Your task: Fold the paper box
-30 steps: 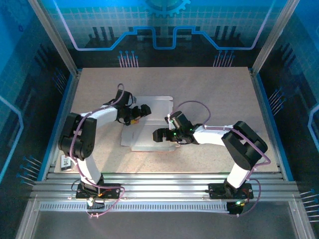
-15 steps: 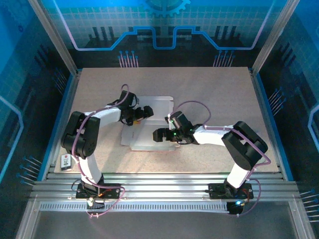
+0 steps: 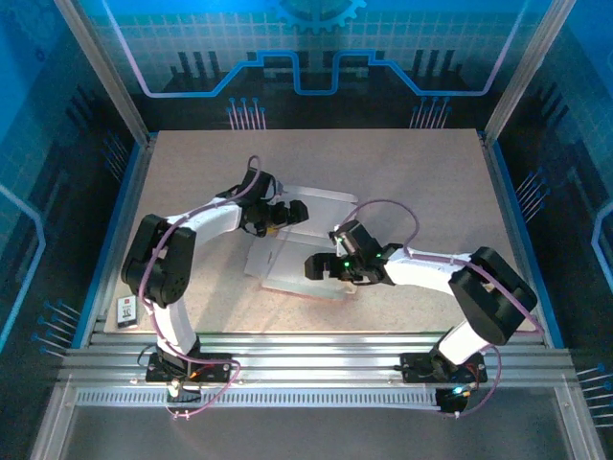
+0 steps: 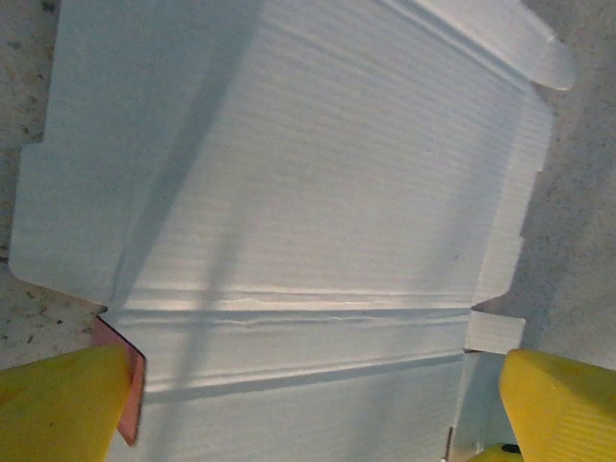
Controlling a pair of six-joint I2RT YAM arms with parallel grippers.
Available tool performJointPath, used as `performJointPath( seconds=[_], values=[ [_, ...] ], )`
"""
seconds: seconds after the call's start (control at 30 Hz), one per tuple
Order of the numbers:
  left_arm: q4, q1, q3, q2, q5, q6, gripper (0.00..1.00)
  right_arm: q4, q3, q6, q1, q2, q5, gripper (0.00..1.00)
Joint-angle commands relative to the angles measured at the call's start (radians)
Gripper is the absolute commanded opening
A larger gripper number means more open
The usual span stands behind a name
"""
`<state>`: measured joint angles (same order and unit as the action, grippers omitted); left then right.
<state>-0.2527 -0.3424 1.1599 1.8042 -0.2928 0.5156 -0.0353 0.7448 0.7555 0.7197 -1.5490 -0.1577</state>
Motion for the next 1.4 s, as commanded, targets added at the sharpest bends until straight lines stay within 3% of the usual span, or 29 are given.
performJointPath(
  seconds=[0.0,0.23,0.6,0.8,1.0,1.1,1.23,1.37],
  values=[
    [-0.105,0.005,0.035,-0.103,-0.015,-0.044,0.99,-0.065,0.018,-0.018,0.007,0.049,-0.019,1.0],
    [-0.204,0.053,-0.026,-0.248,-0.024,-0.043,0.99,-0.144,0.093,-0.056,0.0,0.114,-0.093,1.0],
    [-0.289,0.118,-0.183,-0.453,-0.017,-0.046,0.99,-0.325,0.165,-0.168,-0.004,0.202,-0.023,1.0],
    [-0.287,0.126,-0.278,-0.506,-0.133,0.011,0.97,-0.384,0.187,-0.213,-0.066,0.2,-0.006,1.0],
    [-0.213,0.064,-0.403,-0.634,-0.123,0.158,0.99,-0.384,0.281,-0.29,-0.175,0.083,-0.033,1.0],
    [-0.115,-0.01,-0.457,-0.687,-0.107,0.282,0.99,-0.378,0.352,-0.317,-0.234,-0.024,-0.065,1.0],
    [-0.043,-0.14,-0.473,-0.687,-0.03,0.408,0.99,-0.41,0.512,-0.367,-0.271,-0.194,-0.079,1.0],
    [0.064,-0.207,-0.488,-0.617,-0.031,0.495,0.99,-0.44,0.672,-0.387,-0.285,-0.364,-0.082,1.0]
  ],
)
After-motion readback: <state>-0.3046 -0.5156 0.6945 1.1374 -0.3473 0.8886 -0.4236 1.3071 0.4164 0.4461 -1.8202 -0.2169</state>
